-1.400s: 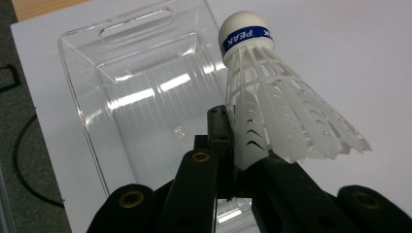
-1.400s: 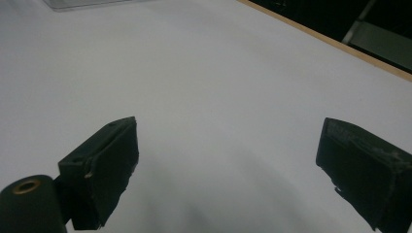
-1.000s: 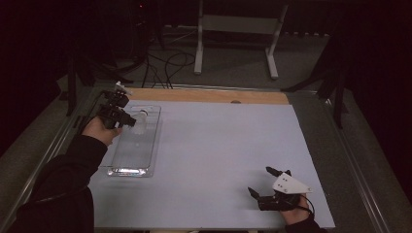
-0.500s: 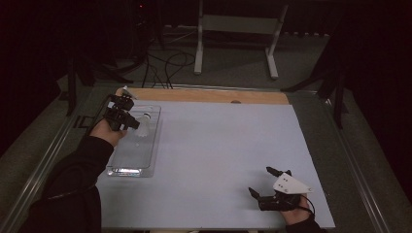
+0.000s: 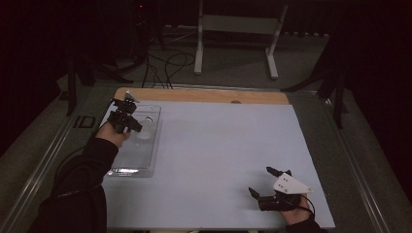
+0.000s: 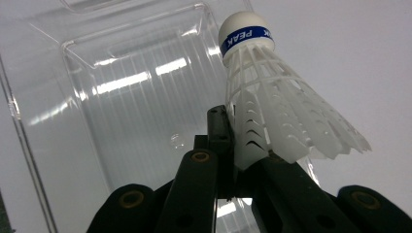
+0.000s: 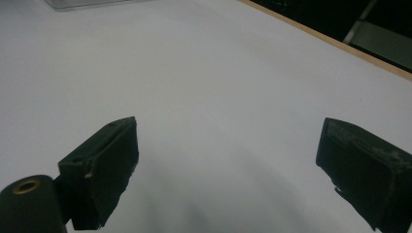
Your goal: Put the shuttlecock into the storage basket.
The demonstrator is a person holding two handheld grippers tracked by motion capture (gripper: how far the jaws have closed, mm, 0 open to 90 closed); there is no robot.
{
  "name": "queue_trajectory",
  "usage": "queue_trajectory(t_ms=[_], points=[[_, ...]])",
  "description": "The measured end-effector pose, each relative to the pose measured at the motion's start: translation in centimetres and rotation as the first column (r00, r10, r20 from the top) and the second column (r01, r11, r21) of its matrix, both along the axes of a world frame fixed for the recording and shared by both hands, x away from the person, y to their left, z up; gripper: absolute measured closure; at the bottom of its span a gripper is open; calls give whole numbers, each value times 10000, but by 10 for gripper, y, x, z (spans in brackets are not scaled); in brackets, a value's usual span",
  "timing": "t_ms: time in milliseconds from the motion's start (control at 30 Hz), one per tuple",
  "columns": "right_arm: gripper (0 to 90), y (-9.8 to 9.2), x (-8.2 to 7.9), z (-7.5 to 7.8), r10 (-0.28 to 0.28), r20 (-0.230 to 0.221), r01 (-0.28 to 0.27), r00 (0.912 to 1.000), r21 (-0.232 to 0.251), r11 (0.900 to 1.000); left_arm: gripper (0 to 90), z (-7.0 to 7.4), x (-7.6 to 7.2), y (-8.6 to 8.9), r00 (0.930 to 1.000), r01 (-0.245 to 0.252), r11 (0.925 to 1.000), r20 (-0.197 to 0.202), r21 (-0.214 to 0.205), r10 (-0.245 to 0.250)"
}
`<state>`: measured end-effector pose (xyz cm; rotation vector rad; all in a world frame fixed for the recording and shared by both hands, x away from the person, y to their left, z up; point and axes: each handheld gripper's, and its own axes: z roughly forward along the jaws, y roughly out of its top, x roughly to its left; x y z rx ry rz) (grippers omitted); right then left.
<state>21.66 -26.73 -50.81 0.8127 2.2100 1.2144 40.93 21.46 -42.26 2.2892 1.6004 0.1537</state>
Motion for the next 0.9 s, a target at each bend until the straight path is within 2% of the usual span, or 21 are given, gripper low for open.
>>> queue_trajectory(t_ms=[267, 667, 900], points=[[84, 0, 0, 0, -10, -21, 10, 10000, 12, 10000, 900, -15, 4, 1, 9995, -1, 9999, -309, 165, 6], [84, 0, 0, 0, -15, -37, 15, 10000, 17, 10000, 900, -30, 6, -5, 9975, 301, 9987, -655, 412, -274], [84, -1, 0, 0, -23, -41, 23, 10000, 11, 10000, 900, -38, 7, -6, 9962, 243, 9985, -853, 500, -199]])
